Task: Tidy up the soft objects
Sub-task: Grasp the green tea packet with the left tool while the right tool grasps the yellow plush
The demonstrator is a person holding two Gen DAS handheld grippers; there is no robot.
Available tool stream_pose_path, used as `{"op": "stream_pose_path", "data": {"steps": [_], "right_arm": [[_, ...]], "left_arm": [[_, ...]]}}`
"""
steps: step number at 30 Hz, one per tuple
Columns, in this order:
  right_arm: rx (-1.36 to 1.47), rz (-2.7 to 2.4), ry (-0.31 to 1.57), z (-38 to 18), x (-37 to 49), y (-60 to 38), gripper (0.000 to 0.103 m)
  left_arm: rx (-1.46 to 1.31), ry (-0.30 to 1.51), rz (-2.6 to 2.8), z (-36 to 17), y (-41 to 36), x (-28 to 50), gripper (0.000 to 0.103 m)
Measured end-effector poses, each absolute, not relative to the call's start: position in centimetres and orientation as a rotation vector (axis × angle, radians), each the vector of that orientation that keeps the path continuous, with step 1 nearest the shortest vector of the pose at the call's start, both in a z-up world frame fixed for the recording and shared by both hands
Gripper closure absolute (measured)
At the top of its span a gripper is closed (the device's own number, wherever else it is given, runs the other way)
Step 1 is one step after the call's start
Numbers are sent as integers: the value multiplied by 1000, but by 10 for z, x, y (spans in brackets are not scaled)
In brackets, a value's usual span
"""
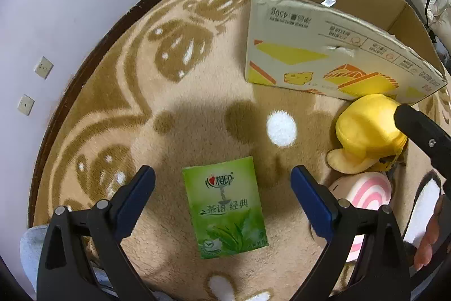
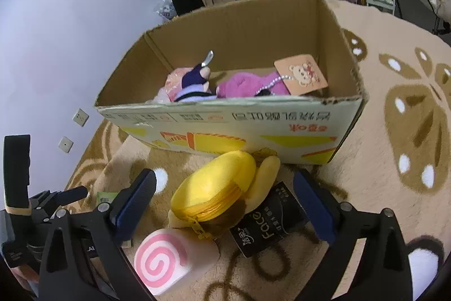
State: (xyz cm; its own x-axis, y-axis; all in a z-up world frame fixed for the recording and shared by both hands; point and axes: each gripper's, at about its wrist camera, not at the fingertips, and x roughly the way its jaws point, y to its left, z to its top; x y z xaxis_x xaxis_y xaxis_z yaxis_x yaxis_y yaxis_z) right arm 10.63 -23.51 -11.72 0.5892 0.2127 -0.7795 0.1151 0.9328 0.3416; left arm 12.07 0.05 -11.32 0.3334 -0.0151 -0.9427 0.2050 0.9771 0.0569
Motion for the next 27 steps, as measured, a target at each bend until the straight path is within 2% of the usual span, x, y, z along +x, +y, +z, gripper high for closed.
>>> {"op": "stream_pose_path", "data": {"steps": [3,5,7,9,10,12,13,15,20,27], "right_arm": [[389,68,948,-122,108,-236,4],[398,77,951,-124,109,-236,12],[410,95,962,-127,111,-236,15],[412,103,973,-129,112,-234,23],[402,102,981,-130,112,-233,29],[371,85,988,-131,114,-231,43],[363,82,991,-131,114,-231,50],[370,82,991,-132,114,-233,54],[363,87,953,-122,108,-235,71],[266,75,832,-85,90,-223,74]], "left_arm": [[169,1246,-152,-118,1,121,7],[158,1265,-161,-122,0,122,19],[150,1290,-168,-127,-1,123,25],[145,1322,-171,-133,0,124,33],[143,1342,-168,-137,0,124,39],[141,1366,-163,-143,0,124,44],[144,1365,-161,-144,-1,124,50],[157,1354,-160,-143,-2,123,50],[157,1306,-167,-136,-6,118,51],[170,1087,-122,-91,-2,105,51]]}}
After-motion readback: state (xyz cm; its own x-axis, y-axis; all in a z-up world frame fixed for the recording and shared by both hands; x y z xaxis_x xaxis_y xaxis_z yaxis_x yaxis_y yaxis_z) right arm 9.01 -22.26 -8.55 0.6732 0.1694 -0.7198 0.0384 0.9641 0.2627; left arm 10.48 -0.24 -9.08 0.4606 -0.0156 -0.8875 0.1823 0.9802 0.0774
